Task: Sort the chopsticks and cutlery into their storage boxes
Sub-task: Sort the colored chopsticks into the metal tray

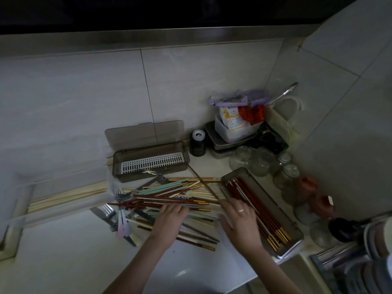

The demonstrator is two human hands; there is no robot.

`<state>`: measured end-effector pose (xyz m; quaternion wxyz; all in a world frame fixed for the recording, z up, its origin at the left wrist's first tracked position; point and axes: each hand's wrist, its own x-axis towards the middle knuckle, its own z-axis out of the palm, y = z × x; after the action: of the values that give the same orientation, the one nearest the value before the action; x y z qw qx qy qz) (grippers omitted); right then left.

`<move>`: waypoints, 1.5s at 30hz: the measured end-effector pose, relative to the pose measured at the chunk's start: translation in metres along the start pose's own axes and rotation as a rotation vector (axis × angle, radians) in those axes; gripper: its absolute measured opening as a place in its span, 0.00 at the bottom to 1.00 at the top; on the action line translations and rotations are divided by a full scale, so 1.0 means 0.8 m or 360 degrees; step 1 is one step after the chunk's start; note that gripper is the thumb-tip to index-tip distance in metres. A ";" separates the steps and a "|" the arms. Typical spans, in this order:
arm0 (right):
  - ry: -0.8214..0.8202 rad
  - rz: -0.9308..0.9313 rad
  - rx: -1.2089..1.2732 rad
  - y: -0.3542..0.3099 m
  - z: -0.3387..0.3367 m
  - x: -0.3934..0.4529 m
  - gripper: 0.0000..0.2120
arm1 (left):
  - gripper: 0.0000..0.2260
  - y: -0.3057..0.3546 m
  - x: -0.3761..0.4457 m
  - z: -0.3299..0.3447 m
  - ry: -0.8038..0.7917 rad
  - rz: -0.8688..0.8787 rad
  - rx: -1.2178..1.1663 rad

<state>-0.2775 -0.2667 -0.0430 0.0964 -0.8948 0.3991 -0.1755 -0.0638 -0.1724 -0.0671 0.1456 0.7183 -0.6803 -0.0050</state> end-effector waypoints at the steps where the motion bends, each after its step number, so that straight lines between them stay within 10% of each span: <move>1: -0.0035 -0.0137 -0.0008 -0.012 0.005 0.006 0.20 | 0.21 0.004 0.002 -0.003 0.0020 0.0038 -0.0011; 8: -0.0299 -0.0189 -0.0034 -0.040 0.032 0.028 0.20 | 0.17 0.024 0.006 -0.008 0.0158 0.0126 -0.0089; 12: -0.0020 -0.0139 0.0095 -0.015 0.012 0.027 0.20 | 0.15 0.011 -0.003 -0.009 0.0117 -0.0058 -0.0213; 16: 0.0230 0.0355 -0.0077 0.028 -0.024 0.016 0.26 | 0.13 -0.003 -0.012 -0.018 0.0144 -0.0311 -0.0248; 22: -0.0186 0.0948 0.0229 0.069 -0.011 0.000 0.31 | 0.08 0.007 0.000 -0.026 0.0095 -0.0462 -0.0489; 27: 0.0077 0.0560 0.0554 0.022 -0.016 0.010 0.21 | 0.12 0.036 0.020 -0.030 0.0131 -0.0257 -0.0401; 31: -0.0226 0.0006 0.0710 -0.015 -0.006 0.026 0.16 | 0.04 0.062 0.035 -0.033 0.0092 -0.0060 -0.0349; 39: -0.0171 0.0217 0.0125 0.006 -0.005 0.030 0.09 | 0.07 0.032 0.021 -0.035 -0.0082 -0.0149 -0.0300; 45: -0.0399 -0.0192 0.0158 -0.014 -0.007 0.032 0.11 | 0.19 0.037 0.021 -0.022 0.0016 -0.0009 -0.0150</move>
<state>-0.2560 -0.2784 -0.0279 0.1790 -0.9261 0.3204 -0.0874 -0.0875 -0.1866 -0.0410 0.1829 0.7125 -0.6766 -0.0338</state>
